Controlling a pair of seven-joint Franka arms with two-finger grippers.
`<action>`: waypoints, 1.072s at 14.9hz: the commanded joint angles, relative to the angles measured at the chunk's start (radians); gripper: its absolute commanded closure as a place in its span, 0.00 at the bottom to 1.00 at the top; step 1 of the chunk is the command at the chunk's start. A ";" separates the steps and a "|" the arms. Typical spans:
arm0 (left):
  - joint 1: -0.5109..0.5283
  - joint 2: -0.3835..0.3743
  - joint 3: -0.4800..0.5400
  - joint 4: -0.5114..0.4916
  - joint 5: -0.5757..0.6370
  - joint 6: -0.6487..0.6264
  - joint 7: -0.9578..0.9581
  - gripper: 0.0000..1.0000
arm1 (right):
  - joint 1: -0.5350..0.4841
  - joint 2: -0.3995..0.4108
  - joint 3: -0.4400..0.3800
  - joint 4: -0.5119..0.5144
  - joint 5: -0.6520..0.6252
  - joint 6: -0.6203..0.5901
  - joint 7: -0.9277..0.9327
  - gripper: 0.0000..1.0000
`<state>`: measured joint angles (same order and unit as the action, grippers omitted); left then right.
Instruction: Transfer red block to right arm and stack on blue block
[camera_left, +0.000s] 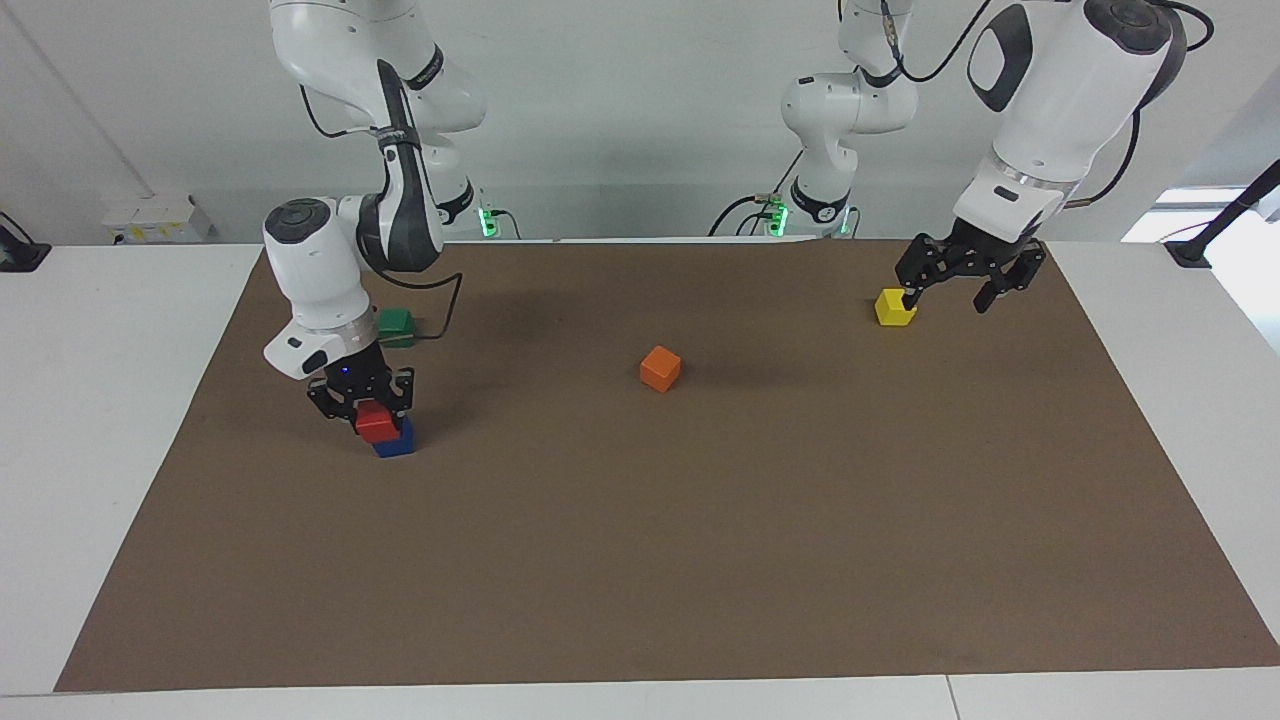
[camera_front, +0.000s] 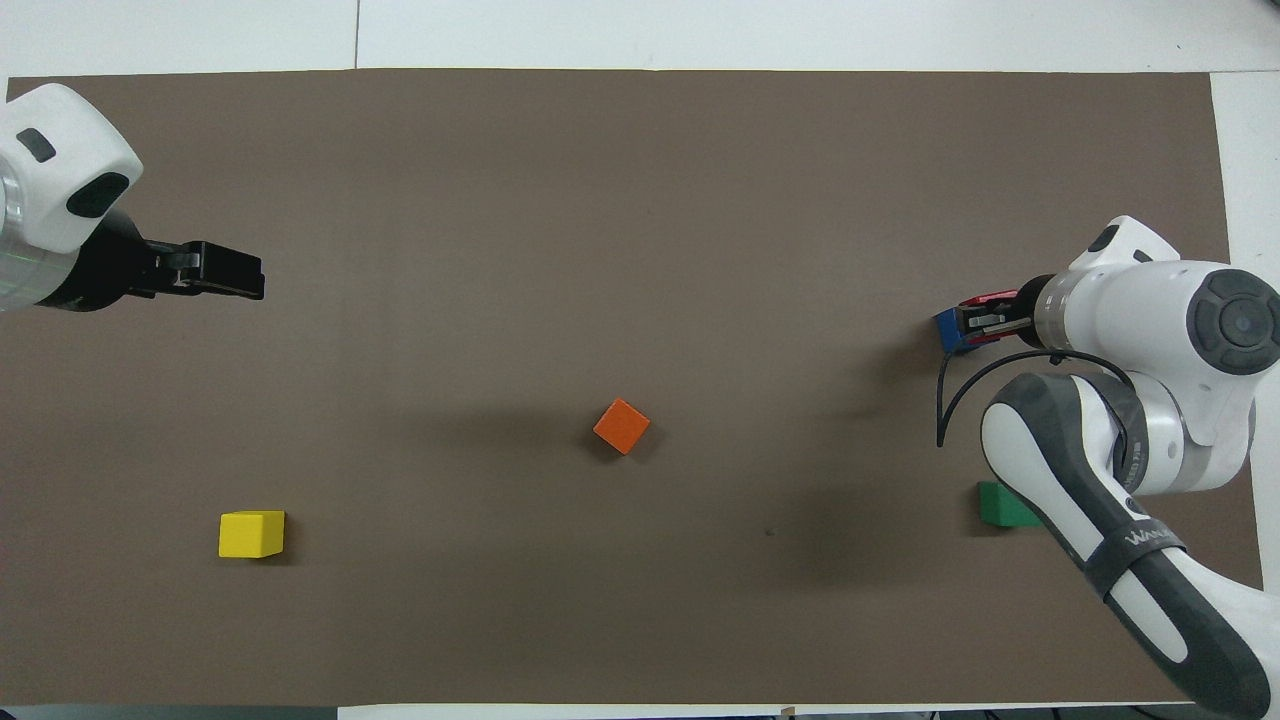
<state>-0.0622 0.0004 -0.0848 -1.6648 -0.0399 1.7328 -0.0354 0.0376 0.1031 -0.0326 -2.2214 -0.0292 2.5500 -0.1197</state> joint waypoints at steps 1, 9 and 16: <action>-0.011 -0.030 0.008 -0.041 -0.012 0.033 0.022 0.00 | -0.002 -0.007 0.002 -0.010 0.006 0.013 -0.021 1.00; -0.027 -0.034 0.008 -0.047 -0.008 0.054 0.019 0.00 | -0.002 0.001 0.002 -0.010 0.028 0.013 -0.023 1.00; -0.021 -0.034 0.008 -0.036 -0.006 0.045 0.009 0.00 | -0.002 0.001 0.002 -0.010 0.029 0.013 -0.021 1.00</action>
<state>-0.0759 -0.0029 -0.0861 -1.6710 -0.0400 1.7611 -0.0317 0.0376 0.1065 -0.0326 -2.2239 -0.0222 2.5500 -0.1199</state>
